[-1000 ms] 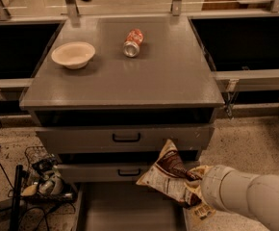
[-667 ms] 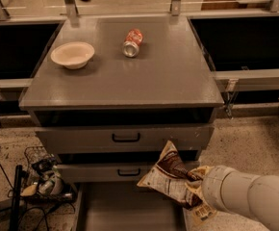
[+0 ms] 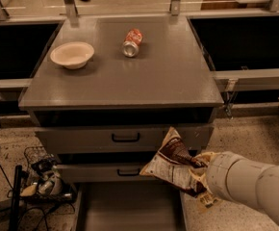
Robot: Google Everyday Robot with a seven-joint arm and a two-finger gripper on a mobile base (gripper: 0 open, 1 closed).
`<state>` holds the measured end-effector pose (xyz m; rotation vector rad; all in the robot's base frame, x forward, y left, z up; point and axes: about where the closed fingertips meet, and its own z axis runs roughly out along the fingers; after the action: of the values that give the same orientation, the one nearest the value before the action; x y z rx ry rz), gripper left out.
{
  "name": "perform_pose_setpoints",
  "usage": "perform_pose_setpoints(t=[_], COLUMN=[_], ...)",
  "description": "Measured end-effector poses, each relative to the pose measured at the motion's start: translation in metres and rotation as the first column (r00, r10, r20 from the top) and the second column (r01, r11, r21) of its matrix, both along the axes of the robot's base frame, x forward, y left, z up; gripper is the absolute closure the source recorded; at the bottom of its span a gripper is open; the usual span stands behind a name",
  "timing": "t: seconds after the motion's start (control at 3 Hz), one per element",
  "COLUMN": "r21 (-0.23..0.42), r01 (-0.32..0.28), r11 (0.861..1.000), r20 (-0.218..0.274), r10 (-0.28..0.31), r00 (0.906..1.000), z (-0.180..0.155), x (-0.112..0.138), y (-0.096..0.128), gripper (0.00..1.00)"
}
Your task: Pick brown chip bag from bottom drawer and place on counter
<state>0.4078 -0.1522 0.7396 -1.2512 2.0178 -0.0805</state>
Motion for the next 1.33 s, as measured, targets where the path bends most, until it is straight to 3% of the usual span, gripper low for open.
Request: perform_pose_setpoints(t=[0.33,0.67,1.0,1.33], r21=[-0.038,-0.075,-0.075,-0.085], r01=[-0.002,-0.011,-0.011,0.022], r11=[0.999,0.997,0.997,0.996], r20=[0.088,0.174,0.174,0.218], r10=[0.006,0.024,0.024,-0.003], r00=[0.9961,0.9845,0.9845,0.9759], z=[0.054,0.101,0.101,0.123], x=[-0.002,-0.011,-0.011,0.001], y=[0.0,-0.001,-0.001,-0.005], gripper=[1.0,1.0,1.0,1.0])
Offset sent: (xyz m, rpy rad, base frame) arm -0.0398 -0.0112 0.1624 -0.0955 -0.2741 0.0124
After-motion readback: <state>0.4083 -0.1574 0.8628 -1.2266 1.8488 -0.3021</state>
